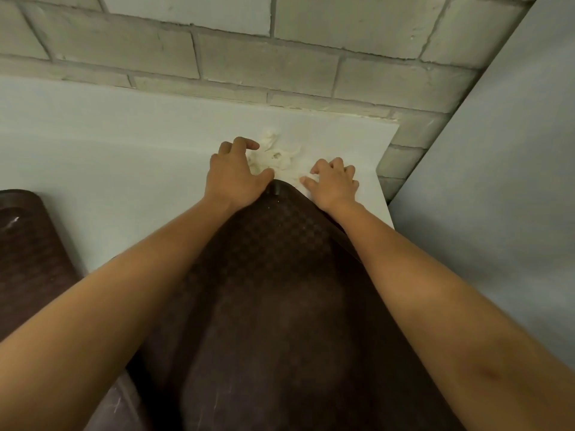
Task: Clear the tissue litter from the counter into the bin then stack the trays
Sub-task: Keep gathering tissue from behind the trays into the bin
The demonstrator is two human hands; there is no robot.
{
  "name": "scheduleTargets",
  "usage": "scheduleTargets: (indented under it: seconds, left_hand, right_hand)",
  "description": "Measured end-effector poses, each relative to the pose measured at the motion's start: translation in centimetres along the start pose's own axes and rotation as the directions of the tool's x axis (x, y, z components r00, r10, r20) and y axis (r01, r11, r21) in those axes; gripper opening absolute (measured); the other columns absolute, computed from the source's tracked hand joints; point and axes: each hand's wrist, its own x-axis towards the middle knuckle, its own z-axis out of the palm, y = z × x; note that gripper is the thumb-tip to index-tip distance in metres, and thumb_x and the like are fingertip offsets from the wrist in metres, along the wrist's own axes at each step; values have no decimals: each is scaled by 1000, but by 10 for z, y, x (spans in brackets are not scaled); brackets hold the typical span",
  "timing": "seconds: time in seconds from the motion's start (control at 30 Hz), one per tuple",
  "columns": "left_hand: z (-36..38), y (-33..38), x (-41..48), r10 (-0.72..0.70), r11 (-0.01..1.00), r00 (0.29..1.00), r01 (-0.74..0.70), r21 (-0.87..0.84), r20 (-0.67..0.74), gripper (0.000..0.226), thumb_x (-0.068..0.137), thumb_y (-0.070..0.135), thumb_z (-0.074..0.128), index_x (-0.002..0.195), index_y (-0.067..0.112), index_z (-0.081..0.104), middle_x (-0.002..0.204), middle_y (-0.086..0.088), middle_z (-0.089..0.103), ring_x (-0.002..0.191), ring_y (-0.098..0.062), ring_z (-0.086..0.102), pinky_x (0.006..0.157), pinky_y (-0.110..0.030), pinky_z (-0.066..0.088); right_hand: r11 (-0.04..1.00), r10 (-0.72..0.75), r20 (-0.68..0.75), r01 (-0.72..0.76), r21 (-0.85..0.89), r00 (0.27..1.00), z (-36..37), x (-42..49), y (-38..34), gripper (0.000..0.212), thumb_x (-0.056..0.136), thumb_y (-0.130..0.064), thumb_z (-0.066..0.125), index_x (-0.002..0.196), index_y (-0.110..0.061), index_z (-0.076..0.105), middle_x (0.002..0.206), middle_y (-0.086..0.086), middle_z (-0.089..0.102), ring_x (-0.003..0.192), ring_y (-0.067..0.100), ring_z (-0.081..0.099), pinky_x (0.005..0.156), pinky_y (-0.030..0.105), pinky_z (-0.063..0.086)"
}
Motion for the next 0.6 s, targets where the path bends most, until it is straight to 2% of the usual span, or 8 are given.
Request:
scheduleTargets:
  seconds: [0.1, 0.23, 0.33, 0.4, 0.5, 0.6]
  left_hand:
    - [7, -1, 7, 12, 999, 1000, -12, 37, 12, 56, 81, 38, 64, 131, 23, 43, 137, -6, 42, 126, -27, 39, 100, -38, 38]
    - [14, -1, 19, 27, 995, 999, -30, 99, 37, 64, 78, 44, 66, 134, 28, 39, 140, -5, 38, 127, -28, 37, 101, -43, 39]
    - [20, 3, 28, 23, 986, 997, -35, 161, 76, 72, 73, 53, 67, 134, 33, 35, 141, -5, 34, 128, -29, 35, 99, -47, 40]
    - [24, 6, 32, 0, 984, 995, -18, 178, 104, 75, 72, 57, 67, 135, 35, 32, 141, -5, 32, 129, -29, 33, 99, -49, 38]
    - [30, 11, 35, -7, 975, 989, -26, 220, 147, 75, 71, 63, 66, 134, 39, 33, 140, -5, 32, 129, -29, 33, 98, -50, 36]
    - [38, 15, 37, 0, 944, 980, -65, 325, 198, 70, 71, 68, 61, 132, 42, 36, 139, -5, 33, 129, -30, 32, 100, -51, 33]
  right_hand:
    - [998, -65, -12, 65, 12, 998, 0, 1, 7, 32, 97, -33, 45, 119, -11, 48, 128, 11, 42, 118, 28, 38, 95, 35, 35]
    - [967, -129, -89, 145, 211, 988, -4, 1, 17, 14, 97, -15, 47, 108, -8, 45, 114, 10, 44, 88, 17, 45, 80, 23, 39]
    - [920, -152, -175, 204, 334, 973, -12, 2, 21, 20, 96, -10, 48, 116, -10, 46, 117, 10, 47, 89, 11, 43, 75, 11, 30]
    - [900, -170, -204, 236, 367, 964, -17, 2, 23, 24, 97, -12, 47, 121, -13, 49, 117, 10, 48, 91, 9, 43, 74, 6, 27]
    - [898, -140, -235, 223, 380, 962, -23, 4, 25, 23, 98, -22, 47, 114, -9, 57, 110, 12, 49, 89, 11, 44, 71, 8, 27]
    - [917, -94, -265, 187, 353, 960, -24, 5, 28, 30, 98, -32, 45, 110, -6, 57, 103, 6, 46, 87, 11, 42, 70, 11, 26]
